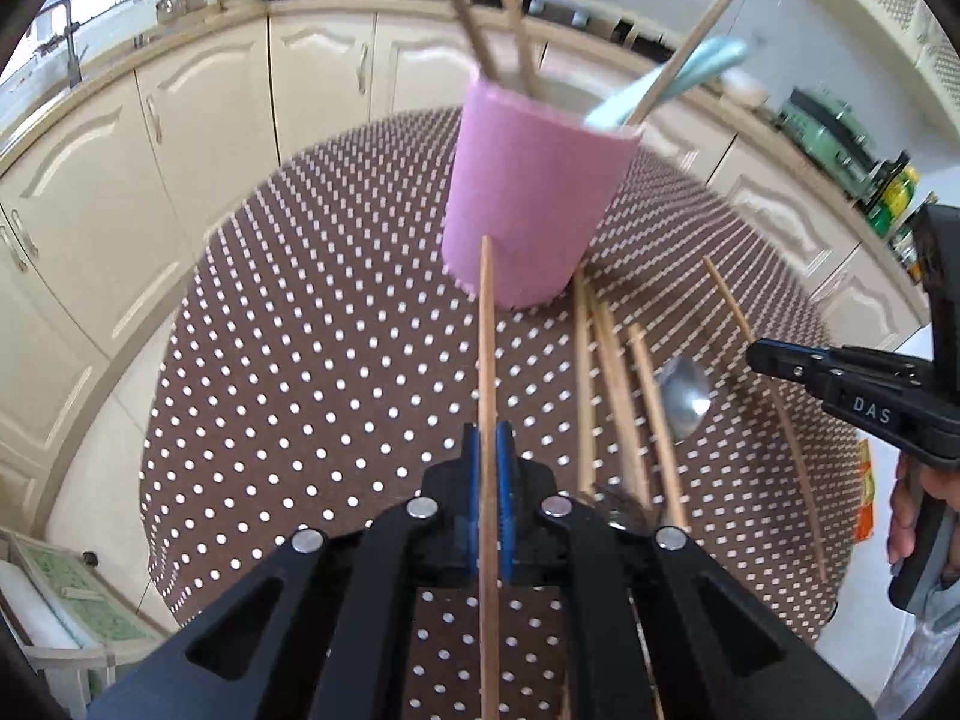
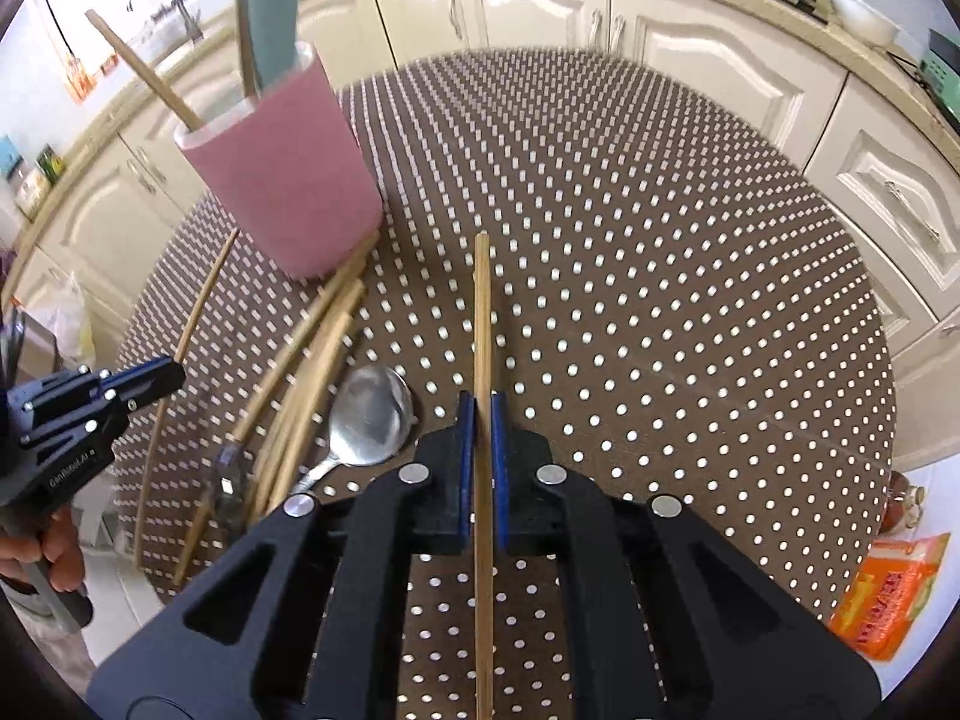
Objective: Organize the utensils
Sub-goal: 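Lift both held chopsticks and carry them above the pink cup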
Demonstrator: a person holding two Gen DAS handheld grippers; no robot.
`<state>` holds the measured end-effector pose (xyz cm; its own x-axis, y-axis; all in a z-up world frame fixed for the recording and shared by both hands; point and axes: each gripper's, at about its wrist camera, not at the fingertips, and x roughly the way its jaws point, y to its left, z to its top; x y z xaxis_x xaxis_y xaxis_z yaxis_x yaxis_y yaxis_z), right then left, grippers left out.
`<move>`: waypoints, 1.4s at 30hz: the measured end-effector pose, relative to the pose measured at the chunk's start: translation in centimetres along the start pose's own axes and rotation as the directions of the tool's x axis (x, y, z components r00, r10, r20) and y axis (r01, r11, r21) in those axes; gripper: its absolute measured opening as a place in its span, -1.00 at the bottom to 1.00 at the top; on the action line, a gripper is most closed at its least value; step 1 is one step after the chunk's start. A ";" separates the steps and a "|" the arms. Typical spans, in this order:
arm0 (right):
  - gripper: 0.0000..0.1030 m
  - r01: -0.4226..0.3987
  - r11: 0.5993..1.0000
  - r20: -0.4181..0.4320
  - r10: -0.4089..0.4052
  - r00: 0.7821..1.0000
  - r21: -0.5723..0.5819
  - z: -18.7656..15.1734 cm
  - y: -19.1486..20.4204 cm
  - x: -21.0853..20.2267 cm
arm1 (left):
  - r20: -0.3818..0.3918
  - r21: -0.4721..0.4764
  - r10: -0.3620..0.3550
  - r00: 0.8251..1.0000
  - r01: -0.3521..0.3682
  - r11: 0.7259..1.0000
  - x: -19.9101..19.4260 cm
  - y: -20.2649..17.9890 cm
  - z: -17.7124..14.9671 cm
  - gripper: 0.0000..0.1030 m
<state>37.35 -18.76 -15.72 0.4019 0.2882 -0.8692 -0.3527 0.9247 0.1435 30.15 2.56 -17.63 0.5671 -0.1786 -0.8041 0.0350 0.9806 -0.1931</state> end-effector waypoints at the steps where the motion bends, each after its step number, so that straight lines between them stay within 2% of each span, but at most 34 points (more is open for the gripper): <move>1: -0.89 -0.019 1.000 0.027 0.019 0.999 0.005 0.1 0.0 -0.8 | 0.022 0.005 0.000 1.000 0.000 1.000 -0.6 -0.1 -0.1 -0.90; 6: -0.89 -0.082 0.997 0.136 0.080 0.987 0.007 -0.5 -0.3 -5.0 | 0.121 0.013 -0.028 0.992 0.027 1.000 -3.7 -0.6 -0.2 -0.90; 9: -0.89 -0.115 0.993 0.176 0.116 0.978 -0.016 -0.8 0.6 -6.7 | 0.185 0.021 -0.053 0.981 0.050 0.999 -5.8 -0.9 -0.2 -0.90; 21: -0.89 -0.214 0.975 0.342 0.223 0.913 -0.064 -1.3 3.0 -10.4 | 0.324 0.050 -0.093 0.942 0.081 0.995 -10.2 -2.1 0.7 -0.90; 26: -0.89 -0.242 0.967 0.373 0.254 0.892 -0.081 -1.2 3.8 -11.3 | 0.360 0.072 -0.106 0.927 0.086 0.994 -10.8 -2.8 1.2 -0.90; 34: -0.89 -0.264 0.960 0.409 0.278 0.869 -0.092 -0.5 4.6 -11.1 | 0.378 0.080 -0.111 0.919 0.087 0.993 -10.8 -2.9 2.4 -0.90; 42: -0.89 -0.291 0.951 0.440 0.308 0.844 -0.106 0.8 5.2 -10.9 | 0.415 0.087 -0.116 0.903 0.087 0.992 -10.5 -2.9 3.6 -0.90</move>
<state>31.78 -16.89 -5.16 0.6026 0.6370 -0.4806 -0.5419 0.7688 0.3396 27.07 1.85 -6.62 0.8492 -0.2407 -0.4701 0.1555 0.9646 -0.2130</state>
